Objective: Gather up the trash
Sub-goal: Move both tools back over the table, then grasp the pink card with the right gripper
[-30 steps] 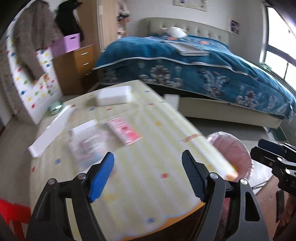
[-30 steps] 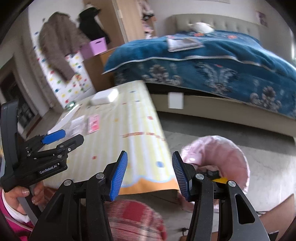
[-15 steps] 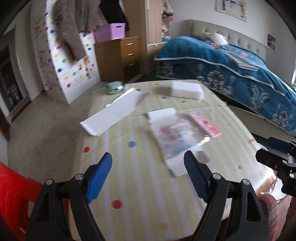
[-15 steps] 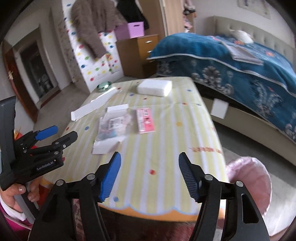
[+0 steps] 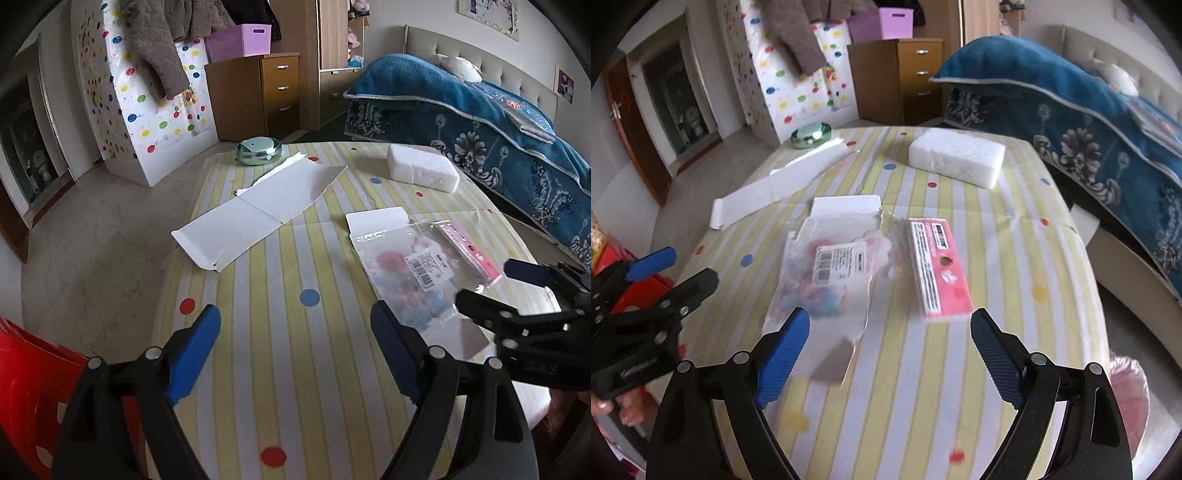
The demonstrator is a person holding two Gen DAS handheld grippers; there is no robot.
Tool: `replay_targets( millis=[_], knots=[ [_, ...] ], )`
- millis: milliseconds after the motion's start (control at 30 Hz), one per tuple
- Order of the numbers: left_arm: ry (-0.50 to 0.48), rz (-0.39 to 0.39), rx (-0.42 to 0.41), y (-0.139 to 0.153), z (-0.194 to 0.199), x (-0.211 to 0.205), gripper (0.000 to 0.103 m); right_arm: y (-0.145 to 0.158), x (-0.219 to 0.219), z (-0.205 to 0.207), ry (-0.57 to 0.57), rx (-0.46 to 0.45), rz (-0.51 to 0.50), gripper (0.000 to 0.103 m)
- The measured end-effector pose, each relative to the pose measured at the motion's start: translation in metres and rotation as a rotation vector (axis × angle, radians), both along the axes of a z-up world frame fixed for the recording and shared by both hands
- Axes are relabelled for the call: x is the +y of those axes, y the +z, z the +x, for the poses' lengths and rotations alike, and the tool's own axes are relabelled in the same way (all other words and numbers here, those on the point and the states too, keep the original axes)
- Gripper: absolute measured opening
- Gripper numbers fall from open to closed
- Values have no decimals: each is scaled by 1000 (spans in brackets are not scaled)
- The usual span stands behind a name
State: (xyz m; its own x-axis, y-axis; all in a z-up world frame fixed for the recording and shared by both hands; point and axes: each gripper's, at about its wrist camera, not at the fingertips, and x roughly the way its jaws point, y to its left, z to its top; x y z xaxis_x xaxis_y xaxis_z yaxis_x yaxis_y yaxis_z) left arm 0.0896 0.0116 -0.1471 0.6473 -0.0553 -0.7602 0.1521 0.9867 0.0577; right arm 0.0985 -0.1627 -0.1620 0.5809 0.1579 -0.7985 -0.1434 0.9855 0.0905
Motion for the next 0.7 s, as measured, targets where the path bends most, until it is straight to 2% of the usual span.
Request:
replay_targets(
  millis=[133,267,333,367,400,433,467,500,700],
  knots=[
    [-1,14,12,-5,9,-3,81,-14,4,18,-19,36,-27,88],
    [5,19,24,-9,15,-5,81,-18,10,16,8,5,-61,89],
    [12,14,32,-10,16,-5,81,-18,11,13,31,-9,-61,82],
    [17,12,35,-11,16,-4,81,-16,14,9,45,-19,-60,69],
    [20,12,39,-11,15,-3,81,-16,12,8,45,-19,-58,47],
    [26,12,39,-10,13,-3,81,-16,11,7,44,-16,-53,36],
    [28,11,38,-9,12,-2,81,-17,10,3,42,-7,-38,10],
    [30,10,36,-8,10,-1,81,-17,11,2,46,-4,-29,0],
    [31,12,17,3,-1,-2,81,11,-6,-21,17,-86,50,0]
  ],
)
